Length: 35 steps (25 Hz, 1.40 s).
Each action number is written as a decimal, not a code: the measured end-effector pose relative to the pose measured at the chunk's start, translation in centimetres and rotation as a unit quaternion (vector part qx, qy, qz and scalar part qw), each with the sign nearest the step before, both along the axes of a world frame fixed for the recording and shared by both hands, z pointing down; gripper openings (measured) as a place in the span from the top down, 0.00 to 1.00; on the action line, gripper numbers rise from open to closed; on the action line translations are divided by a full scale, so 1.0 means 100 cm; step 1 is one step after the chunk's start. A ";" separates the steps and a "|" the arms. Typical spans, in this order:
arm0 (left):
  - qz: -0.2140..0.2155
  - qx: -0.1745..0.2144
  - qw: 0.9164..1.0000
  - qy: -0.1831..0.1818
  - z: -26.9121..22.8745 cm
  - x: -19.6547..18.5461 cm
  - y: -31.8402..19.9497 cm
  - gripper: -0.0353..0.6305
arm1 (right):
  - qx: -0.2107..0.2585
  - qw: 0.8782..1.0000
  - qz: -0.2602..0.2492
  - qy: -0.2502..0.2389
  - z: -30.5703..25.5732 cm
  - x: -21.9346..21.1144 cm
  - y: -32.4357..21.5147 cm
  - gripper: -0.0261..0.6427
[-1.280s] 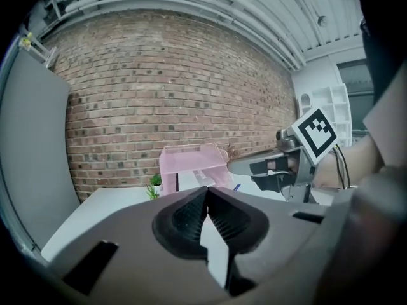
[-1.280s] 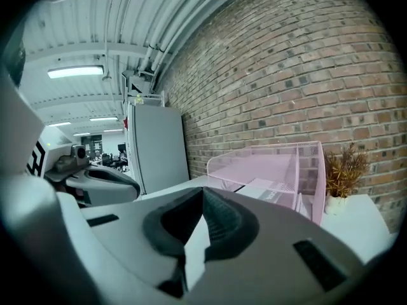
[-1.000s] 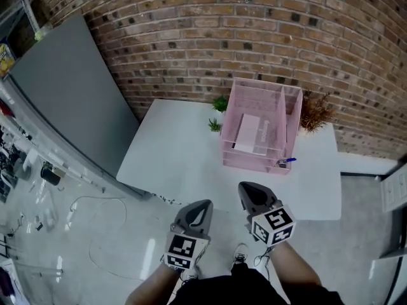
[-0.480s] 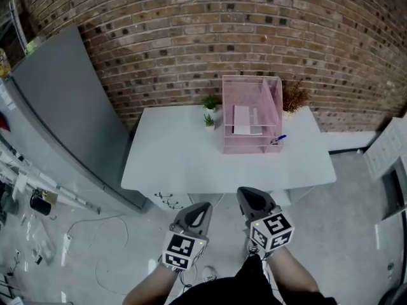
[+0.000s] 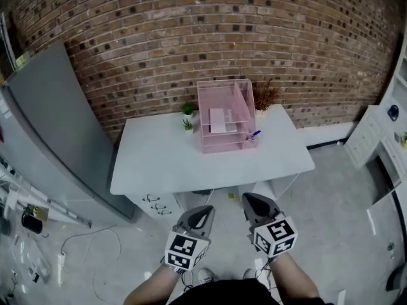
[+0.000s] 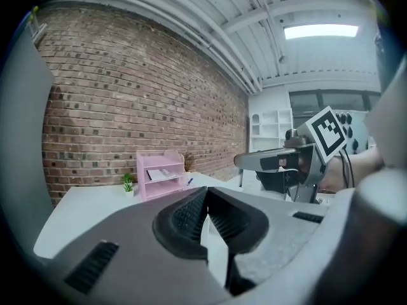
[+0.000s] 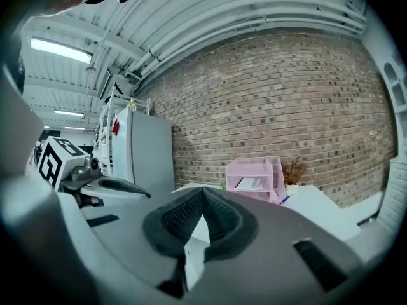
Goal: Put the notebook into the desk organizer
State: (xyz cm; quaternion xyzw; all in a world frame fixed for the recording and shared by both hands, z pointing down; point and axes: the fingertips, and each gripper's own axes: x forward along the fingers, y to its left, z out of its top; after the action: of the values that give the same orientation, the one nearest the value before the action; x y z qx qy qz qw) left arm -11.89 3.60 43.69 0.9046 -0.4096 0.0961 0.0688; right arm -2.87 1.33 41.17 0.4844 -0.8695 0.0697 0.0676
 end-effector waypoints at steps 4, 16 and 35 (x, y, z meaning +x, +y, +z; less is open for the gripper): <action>0.003 -0.004 1.000 0.001 -0.002 0.029 0.014 0.94 | -0.001 1.000 0.001 -0.002 -0.003 0.027 0.017 0.96; -0.051 -0.015 0.999 0.004 -0.006 0.104 0.065 0.94 | -0.003 0.998 -0.066 -0.006 -0.006 0.092 0.059 0.96; -0.094 -0.010 0.995 -0.005 -0.005 0.145 0.101 0.94 | 0.002 0.994 -0.112 -0.015 -0.001 0.129 0.089 0.96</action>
State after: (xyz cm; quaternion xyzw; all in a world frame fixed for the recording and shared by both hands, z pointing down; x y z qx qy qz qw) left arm 2.61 13.66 43.21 0.8607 -0.4925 0.0978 0.0843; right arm 10.01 10.26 41.11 0.3828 -0.9194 0.0671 0.0608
